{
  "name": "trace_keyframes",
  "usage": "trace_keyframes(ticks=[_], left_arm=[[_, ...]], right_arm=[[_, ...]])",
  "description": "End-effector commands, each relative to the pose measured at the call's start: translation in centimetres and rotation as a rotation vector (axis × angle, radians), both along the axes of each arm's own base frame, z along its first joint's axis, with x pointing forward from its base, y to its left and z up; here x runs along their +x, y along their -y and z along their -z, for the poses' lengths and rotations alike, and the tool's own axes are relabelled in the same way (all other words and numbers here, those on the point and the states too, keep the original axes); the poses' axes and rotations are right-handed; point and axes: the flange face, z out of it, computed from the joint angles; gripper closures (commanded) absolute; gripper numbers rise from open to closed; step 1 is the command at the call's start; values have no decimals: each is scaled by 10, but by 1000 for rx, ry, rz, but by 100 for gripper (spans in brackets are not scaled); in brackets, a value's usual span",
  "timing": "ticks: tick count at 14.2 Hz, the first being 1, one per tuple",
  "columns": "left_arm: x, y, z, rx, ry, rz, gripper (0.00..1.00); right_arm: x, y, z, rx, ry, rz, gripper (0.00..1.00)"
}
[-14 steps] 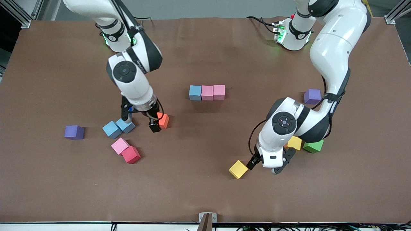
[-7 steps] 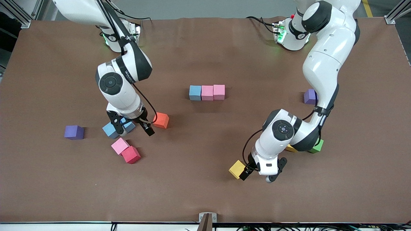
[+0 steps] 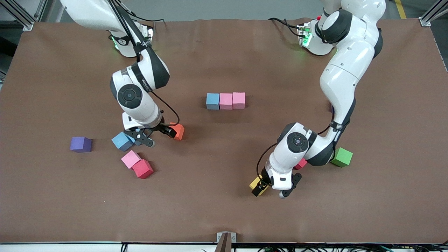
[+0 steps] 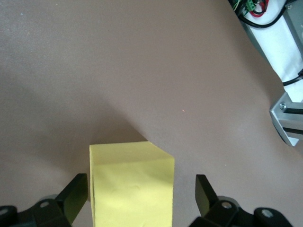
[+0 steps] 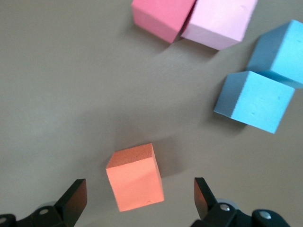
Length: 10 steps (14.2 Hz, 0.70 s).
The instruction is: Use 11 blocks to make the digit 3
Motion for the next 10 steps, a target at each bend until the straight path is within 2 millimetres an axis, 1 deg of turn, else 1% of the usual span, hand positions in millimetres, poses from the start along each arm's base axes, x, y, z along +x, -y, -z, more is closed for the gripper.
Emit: trace_keyframes(ticks=[1,2,3,4,6,7,8,9,10], left_arm=[[6,1,13,-22,38,5,0],[4,5,16,-35,46,2,2],[3,5,22,-34,53,0,6],[4,2,22,-30,59,1,13],[4,2,22,-26,57,3,37],[4,2,15,-24,57,3,50],[5,1,6,-15,59,5,57],[6,0,-3,6,46,7,60],[8,-3,-19,32,38,11,62]], right_arm=[[-6,-9,23,-5,-26,-157,0],[-9,-14,29,-3,-39,-199,0],[-9,-14,36,-3,-48,-206,0],[-13,-20,38,2,-56,-216,0],[-17,-26,49,3,-73,-226,0],[-19,-29,56,6,-77,-232,0],[-21,-35,63,15,-73,-242,0],[-22,-37,70,16,-77,-245,0],[-22,-37,75,14,-82,-248,0]])
